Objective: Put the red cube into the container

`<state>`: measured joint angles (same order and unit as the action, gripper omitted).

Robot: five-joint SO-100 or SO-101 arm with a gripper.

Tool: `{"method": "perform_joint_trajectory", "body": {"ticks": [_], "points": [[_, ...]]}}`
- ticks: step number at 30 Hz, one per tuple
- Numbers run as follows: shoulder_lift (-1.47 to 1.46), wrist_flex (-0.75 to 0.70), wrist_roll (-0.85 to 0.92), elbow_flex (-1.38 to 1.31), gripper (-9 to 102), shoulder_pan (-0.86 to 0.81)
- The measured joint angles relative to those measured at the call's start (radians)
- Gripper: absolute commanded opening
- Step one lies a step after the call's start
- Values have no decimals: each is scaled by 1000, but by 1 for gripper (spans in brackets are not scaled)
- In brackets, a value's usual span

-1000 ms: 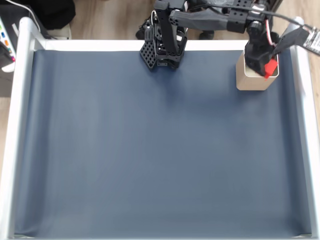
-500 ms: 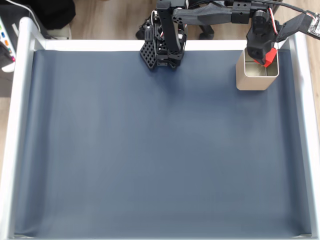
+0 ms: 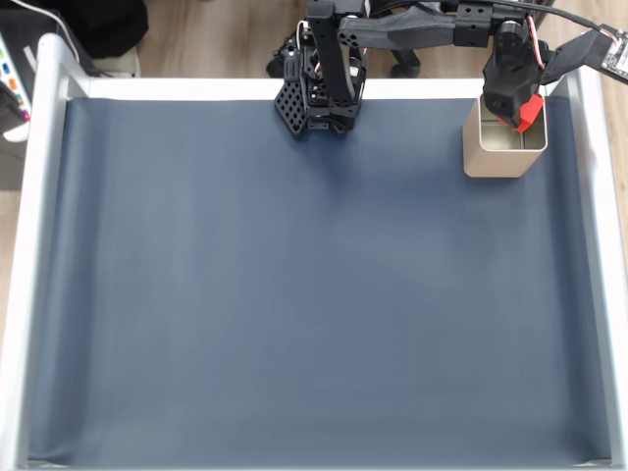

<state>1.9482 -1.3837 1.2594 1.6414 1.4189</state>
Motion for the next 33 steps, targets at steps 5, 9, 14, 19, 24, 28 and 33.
{"method": "perform_joint_trajectory", "body": {"ticks": [5,9,14,19,24,28,33], "points": [[2,0,11,15,17,0],[5,0,14,28,19,0],[5,0,29,32,20,0],[8,2,37,32,21,0],[8,2,37,32,21,0],[8,2,37,32,21,0],[12,2,38,32,21,0]]}}
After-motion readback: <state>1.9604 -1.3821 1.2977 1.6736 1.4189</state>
